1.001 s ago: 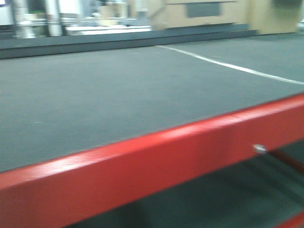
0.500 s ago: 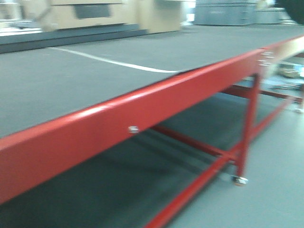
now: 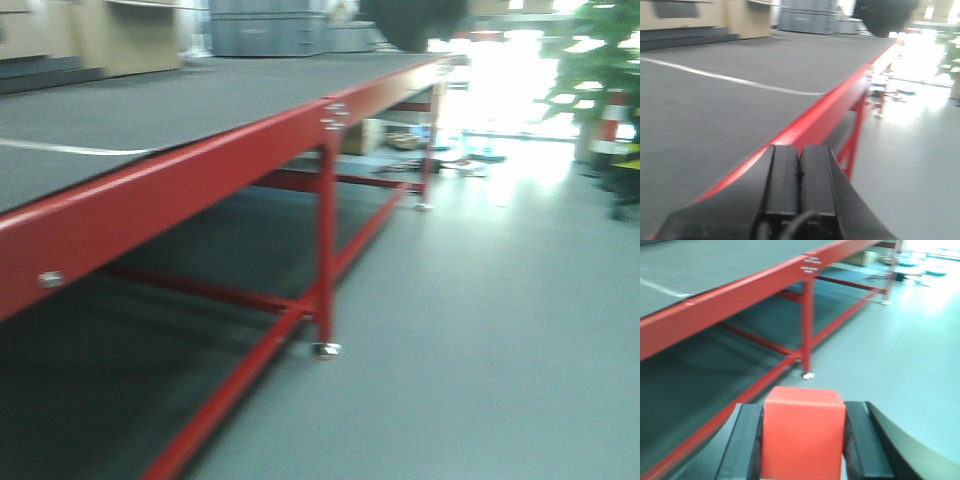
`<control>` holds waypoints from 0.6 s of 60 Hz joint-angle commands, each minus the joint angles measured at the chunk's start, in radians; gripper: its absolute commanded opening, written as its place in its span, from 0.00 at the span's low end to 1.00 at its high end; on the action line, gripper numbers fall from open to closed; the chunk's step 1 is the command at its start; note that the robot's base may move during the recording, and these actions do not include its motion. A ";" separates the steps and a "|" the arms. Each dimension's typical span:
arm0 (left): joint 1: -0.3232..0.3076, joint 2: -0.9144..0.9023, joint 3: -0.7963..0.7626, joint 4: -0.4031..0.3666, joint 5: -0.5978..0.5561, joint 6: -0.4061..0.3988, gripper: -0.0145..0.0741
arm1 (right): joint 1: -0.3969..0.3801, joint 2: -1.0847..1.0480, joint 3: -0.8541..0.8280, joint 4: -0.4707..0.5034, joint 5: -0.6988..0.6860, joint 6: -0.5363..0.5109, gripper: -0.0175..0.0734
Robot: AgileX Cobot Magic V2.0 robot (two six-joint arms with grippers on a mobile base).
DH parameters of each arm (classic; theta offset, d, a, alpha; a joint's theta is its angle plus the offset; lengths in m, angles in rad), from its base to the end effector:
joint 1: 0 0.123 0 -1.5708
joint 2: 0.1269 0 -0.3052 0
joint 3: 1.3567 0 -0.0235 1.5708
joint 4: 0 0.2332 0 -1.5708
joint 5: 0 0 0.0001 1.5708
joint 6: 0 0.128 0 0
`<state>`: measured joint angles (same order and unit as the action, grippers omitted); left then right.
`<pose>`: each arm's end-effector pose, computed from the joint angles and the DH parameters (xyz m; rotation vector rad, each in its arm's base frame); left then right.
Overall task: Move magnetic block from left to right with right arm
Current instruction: 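Hold the red cube in the right gripper while driving away from the table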
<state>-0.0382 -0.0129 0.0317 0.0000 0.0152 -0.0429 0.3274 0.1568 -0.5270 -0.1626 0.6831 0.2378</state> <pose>0.0556 -0.0021 0.2038 -0.0036 1.5179 -0.0649 0.0327 -0.0027 0.3047 -0.1202 1.7903 0.2231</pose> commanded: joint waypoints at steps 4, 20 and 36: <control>0.001 -0.015 0.010 0.000 -0.085 -0.004 0.03 | -0.005 0.013 -0.027 -0.017 -0.080 -0.007 0.31; 0.001 -0.015 0.010 0.000 -0.085 -0.004 0.03 | -0.005 0.013 -0.027 -0.017 -0.080 -0.007 0.31; 0.001 -0.015 0.010 0.000 -0.085 -0.004 0.03 | -0.005 0.013 -0.027 -0.017 -0.080 -0.007 0.31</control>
<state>-0.0382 -0.0129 0.0317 0.0000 0.0152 -0.0429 0.3274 0.1568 -0.5270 -0.1626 0.6831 0.2378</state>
